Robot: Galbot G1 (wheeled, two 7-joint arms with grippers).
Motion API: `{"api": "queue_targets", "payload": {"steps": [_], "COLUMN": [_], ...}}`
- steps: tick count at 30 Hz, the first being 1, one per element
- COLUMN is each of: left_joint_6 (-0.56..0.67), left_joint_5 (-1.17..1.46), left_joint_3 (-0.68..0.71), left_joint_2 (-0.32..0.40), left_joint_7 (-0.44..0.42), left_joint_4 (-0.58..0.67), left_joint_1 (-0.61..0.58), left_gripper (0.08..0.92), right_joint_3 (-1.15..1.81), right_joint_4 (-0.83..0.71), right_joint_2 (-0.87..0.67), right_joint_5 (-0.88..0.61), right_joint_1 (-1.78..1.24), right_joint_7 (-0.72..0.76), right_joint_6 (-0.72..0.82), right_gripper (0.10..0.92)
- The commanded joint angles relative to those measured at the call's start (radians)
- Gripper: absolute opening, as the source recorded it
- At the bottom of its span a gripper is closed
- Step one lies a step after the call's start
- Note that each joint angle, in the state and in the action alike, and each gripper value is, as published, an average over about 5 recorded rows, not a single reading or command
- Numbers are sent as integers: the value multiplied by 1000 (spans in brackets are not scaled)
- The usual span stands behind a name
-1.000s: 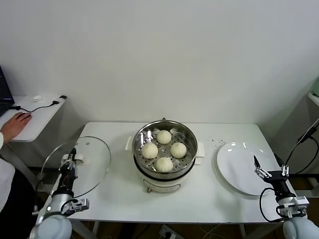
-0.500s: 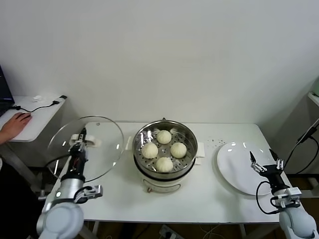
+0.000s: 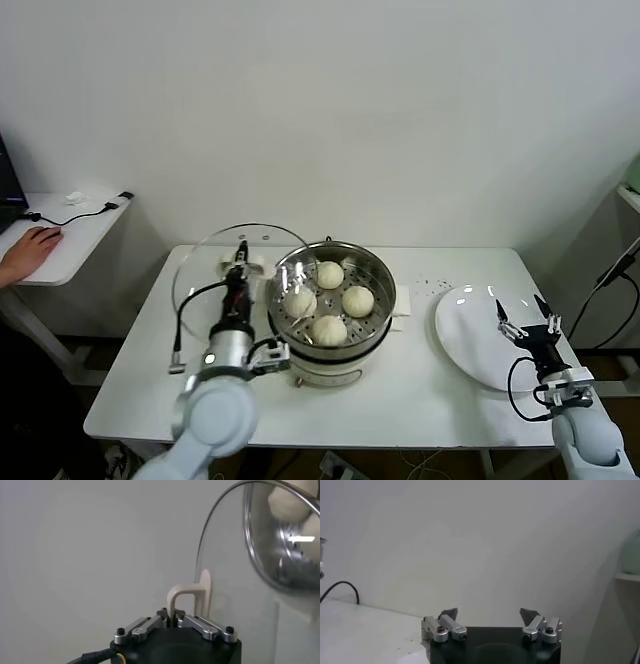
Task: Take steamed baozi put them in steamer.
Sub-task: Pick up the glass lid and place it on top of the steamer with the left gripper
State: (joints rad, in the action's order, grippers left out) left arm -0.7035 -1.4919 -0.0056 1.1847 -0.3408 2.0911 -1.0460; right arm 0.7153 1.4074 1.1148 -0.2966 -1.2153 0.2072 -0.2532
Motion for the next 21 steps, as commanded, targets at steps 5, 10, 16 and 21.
{"api": "queue_targets", "payload": {"steps": [5,10,16,21], "left_joint_6": [-82,-80,-75,-76], "left_joint_5": [-176,-194,-202,-198], "left_joint_3": [195,186,151,148], "left_joint_2": [386,430,441,441], "left_joint_7": [-27,-7,10,18], "left_joint_4": [-288,-359,-417,-437], "left_joint_1": [131,133,145,143], "left_gripper": [150,150,150,150], "right_joint_3": [3,11,22,26], "right_joint_4": [-33,-40,-47,-52], "right_joint_2": [9,8,4,5], "right_joint_5": [9,10,9,10], "right_joint_1": [22,22,20,19], "right_joint_7": [1,3,7,9], "right_joint_6": [-9,-13,-19,-23], "right_gripper": [823,823,823,823]}}
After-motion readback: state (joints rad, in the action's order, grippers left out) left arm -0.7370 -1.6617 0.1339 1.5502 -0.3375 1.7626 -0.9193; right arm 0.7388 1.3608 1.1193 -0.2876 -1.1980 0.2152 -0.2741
